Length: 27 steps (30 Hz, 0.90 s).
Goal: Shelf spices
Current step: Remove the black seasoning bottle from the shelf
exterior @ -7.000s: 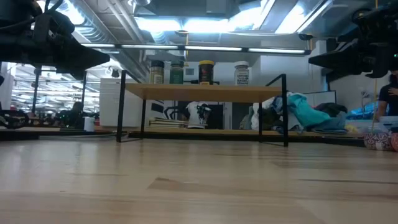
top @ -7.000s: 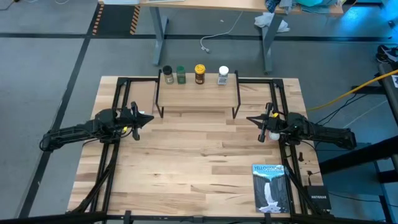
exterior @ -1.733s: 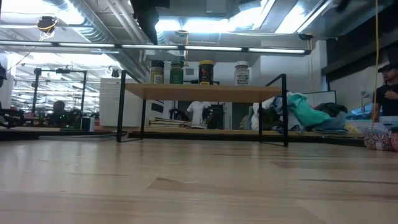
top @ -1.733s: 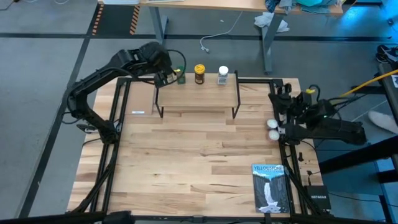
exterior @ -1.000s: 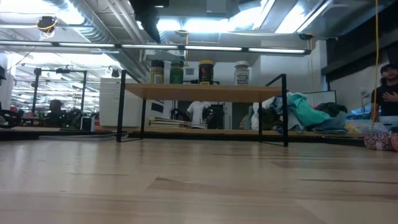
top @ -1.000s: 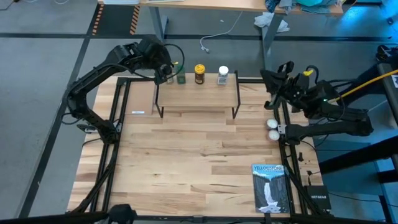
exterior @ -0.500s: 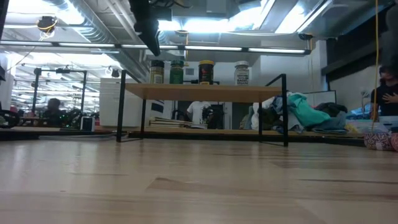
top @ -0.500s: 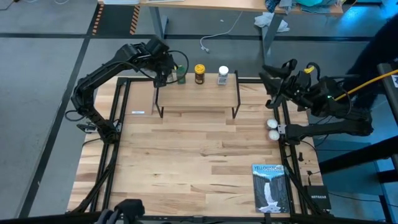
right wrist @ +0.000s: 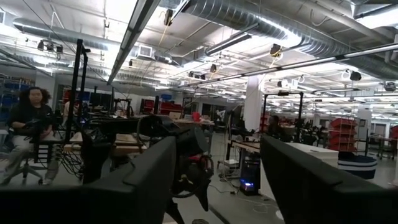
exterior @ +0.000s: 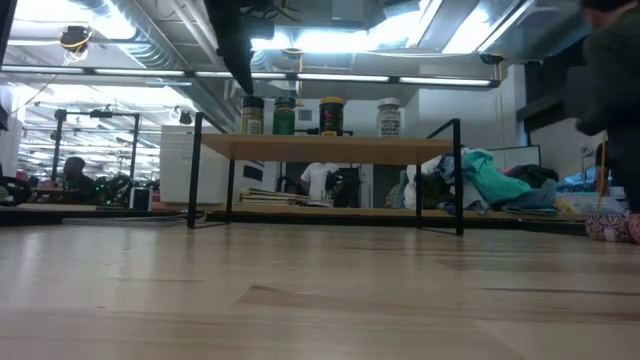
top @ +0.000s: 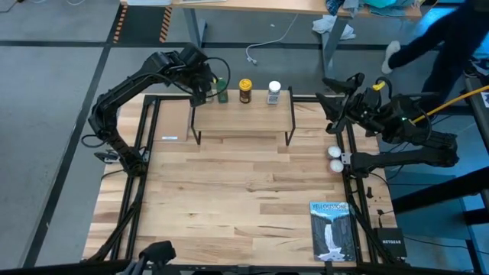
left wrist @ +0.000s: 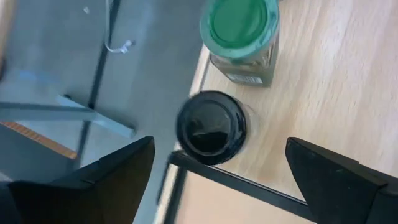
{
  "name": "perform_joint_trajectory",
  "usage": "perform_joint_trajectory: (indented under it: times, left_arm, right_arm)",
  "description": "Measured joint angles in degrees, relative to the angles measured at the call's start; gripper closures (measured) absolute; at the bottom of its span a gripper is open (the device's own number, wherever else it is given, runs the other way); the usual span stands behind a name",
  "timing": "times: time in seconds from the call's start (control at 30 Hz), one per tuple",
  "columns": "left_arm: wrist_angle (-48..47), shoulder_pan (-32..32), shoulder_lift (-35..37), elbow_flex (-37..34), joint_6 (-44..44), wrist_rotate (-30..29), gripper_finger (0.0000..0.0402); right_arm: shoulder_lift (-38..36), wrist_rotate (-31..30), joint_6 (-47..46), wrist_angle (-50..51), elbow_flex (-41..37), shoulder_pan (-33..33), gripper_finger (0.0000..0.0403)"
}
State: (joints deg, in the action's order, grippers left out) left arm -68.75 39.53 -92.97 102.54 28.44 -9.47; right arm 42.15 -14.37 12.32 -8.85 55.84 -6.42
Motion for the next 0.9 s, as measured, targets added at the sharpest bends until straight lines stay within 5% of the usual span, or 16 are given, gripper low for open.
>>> perform_joint_trajectory:
  times: [0.57, 0.9]
  left_arm:
    - [1.64, 1.46, -6.45, -0.02, 0.97, 2.25, 0.0043]
    - [0.31, 1.46, -6.25, -0.02, 2.30, 2.29, 0.0110]
  right_arm:
    - [0.86, 0.01, -3.27, 3.31, -0.02, 0.01, 0.0125]
    - [2.43, 0.75, -4.49, 5.70, -0.02, 0.00, 0.0126]
